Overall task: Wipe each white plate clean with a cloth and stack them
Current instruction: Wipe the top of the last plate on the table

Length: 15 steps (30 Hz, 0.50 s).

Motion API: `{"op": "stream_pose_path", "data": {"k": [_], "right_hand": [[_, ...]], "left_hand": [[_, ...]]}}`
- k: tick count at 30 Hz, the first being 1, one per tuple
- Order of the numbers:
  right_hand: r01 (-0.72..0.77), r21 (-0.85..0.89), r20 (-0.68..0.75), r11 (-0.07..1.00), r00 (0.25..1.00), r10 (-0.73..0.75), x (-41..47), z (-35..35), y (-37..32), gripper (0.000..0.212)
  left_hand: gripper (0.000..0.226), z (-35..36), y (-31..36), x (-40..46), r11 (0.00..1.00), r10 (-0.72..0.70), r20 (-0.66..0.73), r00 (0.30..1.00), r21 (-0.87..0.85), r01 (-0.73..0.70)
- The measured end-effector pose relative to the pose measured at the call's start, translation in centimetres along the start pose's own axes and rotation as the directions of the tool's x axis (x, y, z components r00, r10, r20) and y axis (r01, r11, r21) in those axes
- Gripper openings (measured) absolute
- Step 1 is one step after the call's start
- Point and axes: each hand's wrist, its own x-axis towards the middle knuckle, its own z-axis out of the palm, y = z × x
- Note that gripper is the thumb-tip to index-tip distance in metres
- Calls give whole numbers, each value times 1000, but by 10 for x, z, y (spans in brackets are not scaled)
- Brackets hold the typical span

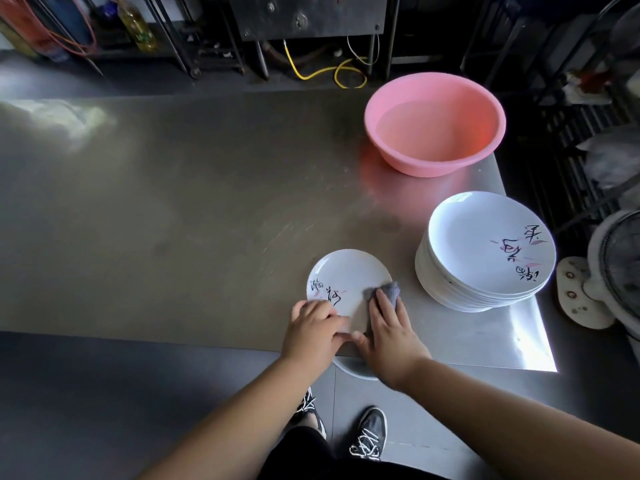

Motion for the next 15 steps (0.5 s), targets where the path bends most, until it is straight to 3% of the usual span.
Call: {"op": "stream_pose_path", "data": {"k": [4,8,12,15], "right_hand": [[39,34,-130,999,991,-35,34,-30,18,72],[46,-17,-115,999,992,-48,12,-10,8,72],[126,-97,-39,987,991,-130,-15,5,9,79],[108,-84,-122,991,986,-118,8,-9,22,72]], "left_hand": [[17,7,0,-1,998,5,3,1000,58,-5],[14,9,4,5,997,-13,-33,999,71,16],[30,7,13,11,992,-98,-14,995,76,99],[44,-2,4,14,979,-176,-33,984,96,178]]}}
